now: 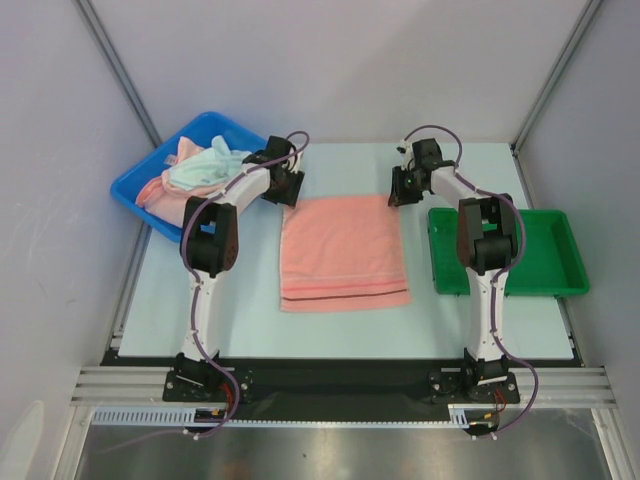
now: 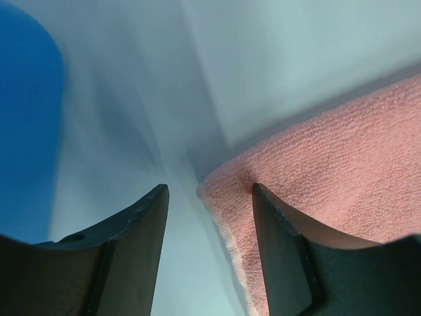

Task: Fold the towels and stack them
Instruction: Fold the towel

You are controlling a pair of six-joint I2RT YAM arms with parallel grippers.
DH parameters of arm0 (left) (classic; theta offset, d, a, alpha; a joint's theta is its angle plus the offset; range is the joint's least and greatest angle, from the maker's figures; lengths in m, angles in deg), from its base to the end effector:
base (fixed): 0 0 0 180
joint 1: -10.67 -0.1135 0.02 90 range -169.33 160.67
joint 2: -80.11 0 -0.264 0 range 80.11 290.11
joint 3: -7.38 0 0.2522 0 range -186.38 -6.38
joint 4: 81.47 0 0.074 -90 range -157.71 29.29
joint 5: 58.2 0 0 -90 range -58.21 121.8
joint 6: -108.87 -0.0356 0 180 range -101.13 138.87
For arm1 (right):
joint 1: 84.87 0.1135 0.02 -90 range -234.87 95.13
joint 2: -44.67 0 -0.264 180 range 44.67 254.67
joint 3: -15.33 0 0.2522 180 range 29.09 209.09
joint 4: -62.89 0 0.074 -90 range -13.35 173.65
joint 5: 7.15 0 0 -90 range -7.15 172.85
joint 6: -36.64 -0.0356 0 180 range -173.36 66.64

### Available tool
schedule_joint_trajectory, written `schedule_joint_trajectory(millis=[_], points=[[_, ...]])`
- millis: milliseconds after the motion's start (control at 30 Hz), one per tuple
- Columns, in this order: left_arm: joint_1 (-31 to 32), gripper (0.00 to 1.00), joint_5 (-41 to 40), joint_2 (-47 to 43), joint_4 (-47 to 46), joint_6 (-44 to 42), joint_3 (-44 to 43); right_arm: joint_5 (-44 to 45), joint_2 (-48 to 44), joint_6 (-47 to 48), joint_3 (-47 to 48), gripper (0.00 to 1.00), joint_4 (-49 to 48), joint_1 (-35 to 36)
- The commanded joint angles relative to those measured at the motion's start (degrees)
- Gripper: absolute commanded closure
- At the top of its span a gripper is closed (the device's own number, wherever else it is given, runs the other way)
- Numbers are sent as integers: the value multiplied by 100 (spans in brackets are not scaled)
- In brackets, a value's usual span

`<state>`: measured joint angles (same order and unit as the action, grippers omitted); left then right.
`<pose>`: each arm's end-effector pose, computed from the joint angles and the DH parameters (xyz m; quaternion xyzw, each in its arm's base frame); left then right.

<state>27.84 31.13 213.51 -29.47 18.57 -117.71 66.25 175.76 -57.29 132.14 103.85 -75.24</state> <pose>0.4828 -0.1487 0.1737 0.1453 0.9556 -0.0320 0.2543 0.4908 0.0936 0.1614 -0.0900 0.9410 0.1717 0.2772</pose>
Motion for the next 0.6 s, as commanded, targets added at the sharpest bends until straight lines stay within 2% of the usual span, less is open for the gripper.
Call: schedule_joint_trajectory(millis=[0, 300, 567], points=[[-38, 41, 163, -280, -71, -418, -108, -71, -180, 375, 312, 67, 92, -84], [-38, 41, 330, 54, -133, -709, -477, -379, -259, 928, 585, 66, 338, -189], [-38, 47, 488, 186, -54, -867, -566, -528, 285, 1183, 1235, 60, 681, -304]])
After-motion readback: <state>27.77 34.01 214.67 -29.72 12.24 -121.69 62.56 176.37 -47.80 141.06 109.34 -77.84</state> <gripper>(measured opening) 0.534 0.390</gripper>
